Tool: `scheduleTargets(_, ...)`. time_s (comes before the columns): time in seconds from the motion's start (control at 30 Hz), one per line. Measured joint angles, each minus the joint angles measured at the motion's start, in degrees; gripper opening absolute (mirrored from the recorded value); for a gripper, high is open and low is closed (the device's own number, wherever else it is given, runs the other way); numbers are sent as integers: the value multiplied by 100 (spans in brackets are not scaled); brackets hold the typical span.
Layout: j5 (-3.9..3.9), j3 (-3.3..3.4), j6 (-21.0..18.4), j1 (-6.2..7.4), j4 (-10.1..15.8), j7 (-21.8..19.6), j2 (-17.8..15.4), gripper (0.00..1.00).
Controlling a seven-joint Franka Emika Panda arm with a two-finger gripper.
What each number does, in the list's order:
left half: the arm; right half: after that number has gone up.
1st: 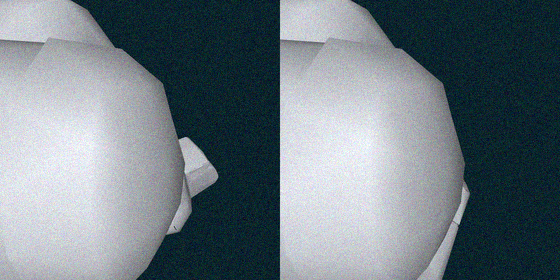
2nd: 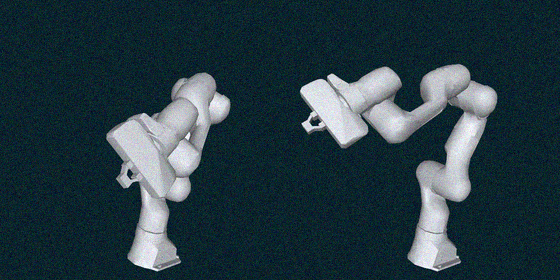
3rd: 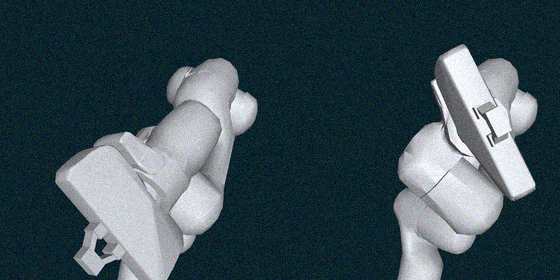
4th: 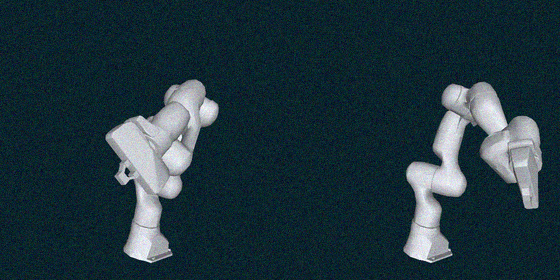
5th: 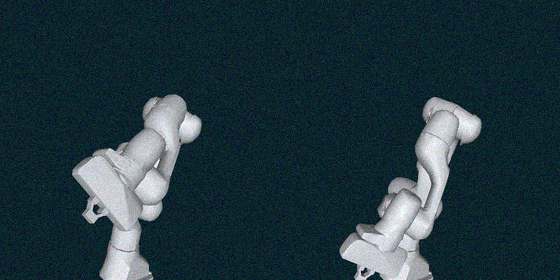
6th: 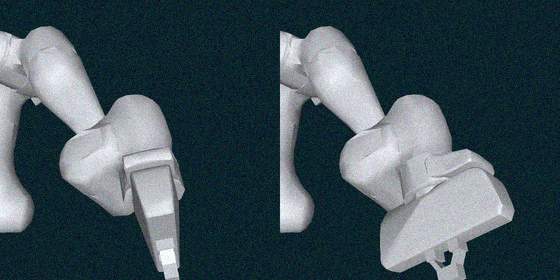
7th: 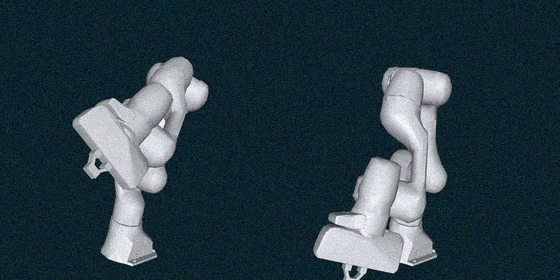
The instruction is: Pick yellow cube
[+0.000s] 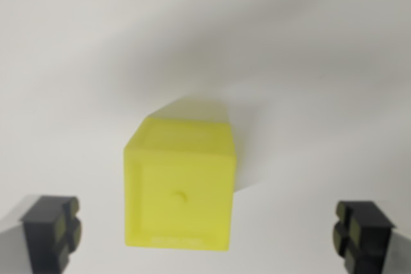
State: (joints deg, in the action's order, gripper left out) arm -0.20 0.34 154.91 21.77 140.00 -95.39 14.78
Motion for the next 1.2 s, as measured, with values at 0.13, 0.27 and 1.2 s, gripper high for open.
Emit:
scheduleTargets(0.13, -1, 1, 148, 115, 19, -222, 133, 100)
scheduleTargets(0.27, -4, 2, 292, 231, 29, -441, 271, 100)
scheduleTargets(1.2, -45, 3, 1111, 423, -157, -801, 1290, 100)
